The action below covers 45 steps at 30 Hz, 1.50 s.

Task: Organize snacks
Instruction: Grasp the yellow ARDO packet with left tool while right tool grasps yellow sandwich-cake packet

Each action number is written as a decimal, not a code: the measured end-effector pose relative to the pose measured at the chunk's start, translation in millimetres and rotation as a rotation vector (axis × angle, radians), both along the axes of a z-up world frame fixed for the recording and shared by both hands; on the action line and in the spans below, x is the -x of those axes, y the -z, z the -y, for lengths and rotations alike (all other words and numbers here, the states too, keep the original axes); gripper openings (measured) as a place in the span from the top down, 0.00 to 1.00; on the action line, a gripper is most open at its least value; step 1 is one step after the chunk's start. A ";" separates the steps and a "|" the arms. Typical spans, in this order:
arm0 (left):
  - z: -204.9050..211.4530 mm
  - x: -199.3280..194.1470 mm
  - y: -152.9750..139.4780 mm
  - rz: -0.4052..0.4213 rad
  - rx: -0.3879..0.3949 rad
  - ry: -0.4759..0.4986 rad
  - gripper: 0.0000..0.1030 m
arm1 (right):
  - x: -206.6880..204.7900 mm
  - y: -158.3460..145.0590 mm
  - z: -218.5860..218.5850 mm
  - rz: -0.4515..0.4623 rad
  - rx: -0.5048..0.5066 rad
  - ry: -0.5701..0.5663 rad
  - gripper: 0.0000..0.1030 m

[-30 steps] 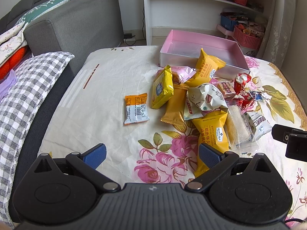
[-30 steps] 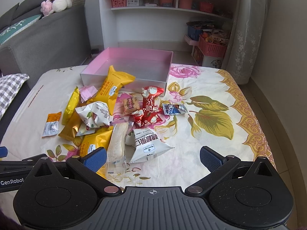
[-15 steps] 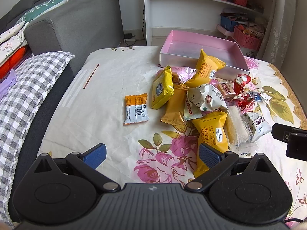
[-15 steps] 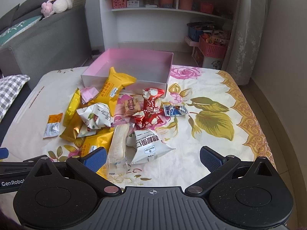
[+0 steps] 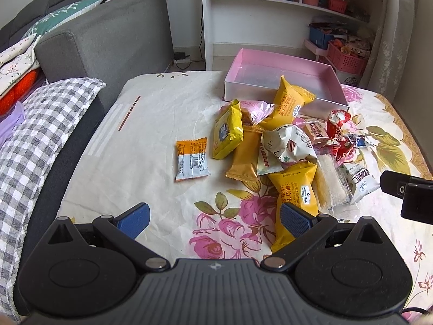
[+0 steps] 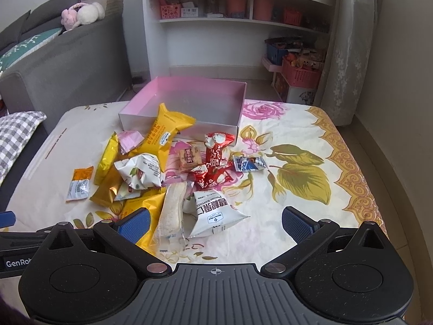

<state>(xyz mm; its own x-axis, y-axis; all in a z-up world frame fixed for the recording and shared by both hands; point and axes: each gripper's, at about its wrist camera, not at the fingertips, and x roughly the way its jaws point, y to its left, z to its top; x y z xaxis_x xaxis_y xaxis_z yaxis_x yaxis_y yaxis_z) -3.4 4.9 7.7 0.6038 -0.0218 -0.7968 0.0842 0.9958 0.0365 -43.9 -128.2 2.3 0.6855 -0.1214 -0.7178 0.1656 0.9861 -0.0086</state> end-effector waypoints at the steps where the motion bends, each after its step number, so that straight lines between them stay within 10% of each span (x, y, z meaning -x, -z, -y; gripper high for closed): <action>1: 0.0 -0.7 -0.5 0.001 -0.001 0.001 0.00 | -0.3 -0.5 0.1 0.002 -0.003 0.001 0.00; 26: -9.5 -68.2 4.2 0.071 0.025 0.168 0.03 | -67.3 -15.8 29.2 -0.039 -0.198 -0.097 0.01; 38: -25.7 -126.9 32.4 0.011 0.307 0.166 0.28 | -132.6 28.0 37.5 0.025 -0.495 -0.139 0.15; 45: -20.8 -149.2 49.2 -0.066 0.344 0.165 0.42 | -172.5 55.3 39.1 0.006 -0.637 -0.086 0.32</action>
